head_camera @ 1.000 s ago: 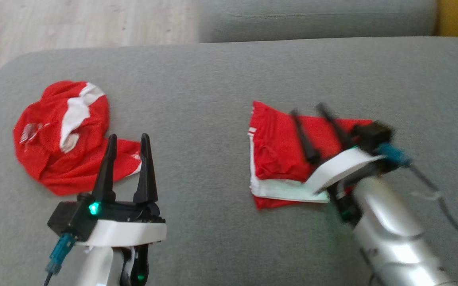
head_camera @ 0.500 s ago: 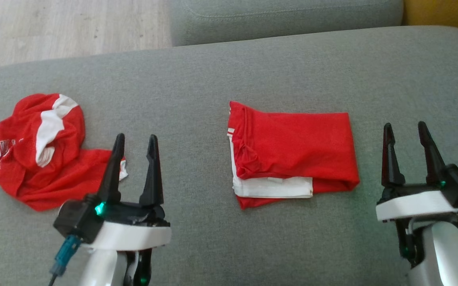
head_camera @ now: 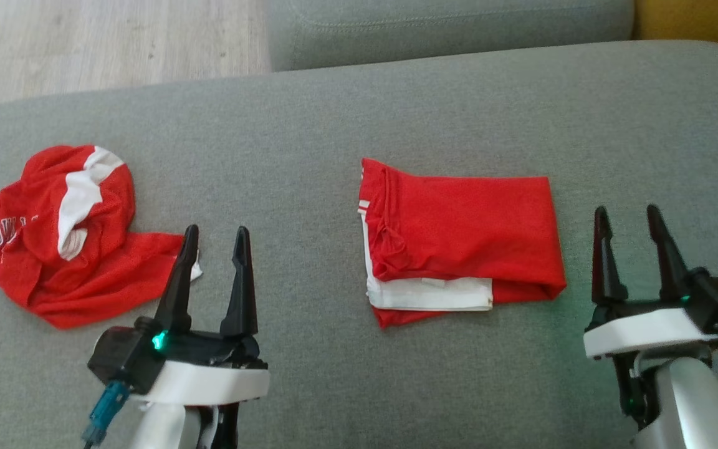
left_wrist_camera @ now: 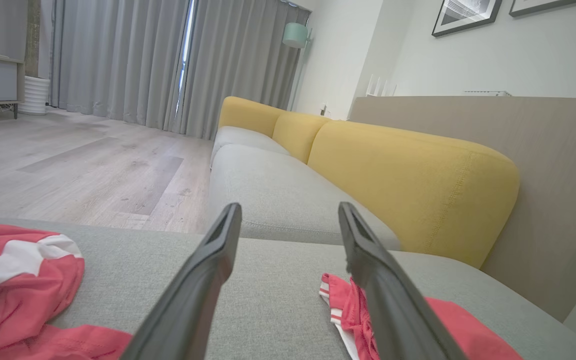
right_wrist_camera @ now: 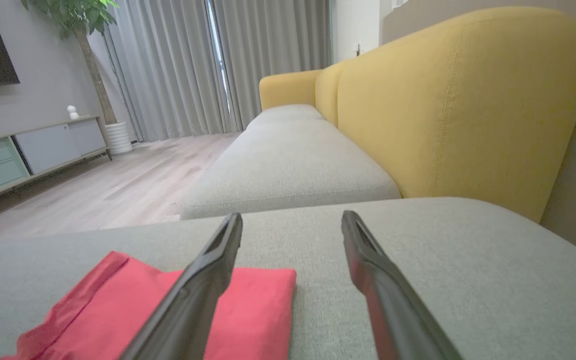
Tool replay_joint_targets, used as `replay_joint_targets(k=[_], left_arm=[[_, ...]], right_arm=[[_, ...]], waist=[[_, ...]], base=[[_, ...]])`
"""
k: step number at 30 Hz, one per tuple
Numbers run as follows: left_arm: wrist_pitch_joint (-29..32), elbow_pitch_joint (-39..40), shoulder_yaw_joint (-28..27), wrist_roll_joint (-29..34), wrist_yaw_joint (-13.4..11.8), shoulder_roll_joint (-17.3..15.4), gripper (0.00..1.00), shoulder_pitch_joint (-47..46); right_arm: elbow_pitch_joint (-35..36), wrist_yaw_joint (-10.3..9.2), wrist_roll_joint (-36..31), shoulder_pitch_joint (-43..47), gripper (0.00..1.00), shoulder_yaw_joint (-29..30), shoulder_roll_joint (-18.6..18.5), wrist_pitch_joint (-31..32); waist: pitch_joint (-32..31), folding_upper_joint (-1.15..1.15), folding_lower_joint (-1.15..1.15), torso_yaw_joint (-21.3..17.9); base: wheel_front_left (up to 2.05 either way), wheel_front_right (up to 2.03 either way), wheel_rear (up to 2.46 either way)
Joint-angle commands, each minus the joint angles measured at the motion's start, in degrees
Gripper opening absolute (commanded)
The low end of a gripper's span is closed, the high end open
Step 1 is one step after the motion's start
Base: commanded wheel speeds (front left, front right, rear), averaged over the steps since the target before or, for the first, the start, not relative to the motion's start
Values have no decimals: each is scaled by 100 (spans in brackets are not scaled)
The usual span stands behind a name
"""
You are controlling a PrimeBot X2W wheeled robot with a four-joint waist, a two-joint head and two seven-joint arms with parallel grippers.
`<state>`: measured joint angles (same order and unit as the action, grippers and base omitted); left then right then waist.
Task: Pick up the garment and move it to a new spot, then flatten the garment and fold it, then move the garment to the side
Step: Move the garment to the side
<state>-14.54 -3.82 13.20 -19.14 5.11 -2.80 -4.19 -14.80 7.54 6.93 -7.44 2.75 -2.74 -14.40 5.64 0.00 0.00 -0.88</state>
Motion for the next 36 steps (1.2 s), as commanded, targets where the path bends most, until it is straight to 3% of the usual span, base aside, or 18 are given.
replay_joint_targets(k=[1, 12, 21, 22, 23, 24, 30, 36], left_arm=[[-46, 202, -129, 43, 20, -8, 100, -194], [-46, 145, 87, 44, 35, -8, 100, -477], [-46, 102, 107, 67, 41, -8, 100, -588], [-46, 98, 105, 69, 41, -8, 100, -593], [-46, 93, 104, 71, 42, -8, 100, -597], [-46, 85, 102, 75, 39, -8, 100, -601], [-46, 73, 104, 85, 20, -8, 100, -627], [-46, 94, 103, 69, 5, -8, 100, -605]], right_arm=[[80, -5, -53, -126, 100, -115, -15, -58], [-1689, -5, 171, -1033, 100, 65, -14, 461], [-2973, -5, 471, -1553, 100, -405, -14, 463], [-3092, -5, 447, -1593, 52, -425, -14, 449], [-3199, -5, 428, -1633, 13, -428, -14, 427], [-3294, -5, 401, -1673, 0, -421, -14, 397], [-3578, -5, 74, -1895, 0, -214, -14, 201], [-3381, -5, -904, -2075, 0, 211, -96, 62]], waist=[[42, 0, 0, 24], [587, 0, 0, 344], [755, 0, 0, 515], [756, 0, 0, 519], [753, 0, 0, 519], [751, 0, 0, 514], [721, 0, 0, 441], [640, 0, 0, 285]], base=[[0, 0, 0], [0, 0, 0], [0, 0, 0], [0, 0, 0], [0, 0, 0], [0, 0, 0], [0, 0, 0], [0, 0, 0]])
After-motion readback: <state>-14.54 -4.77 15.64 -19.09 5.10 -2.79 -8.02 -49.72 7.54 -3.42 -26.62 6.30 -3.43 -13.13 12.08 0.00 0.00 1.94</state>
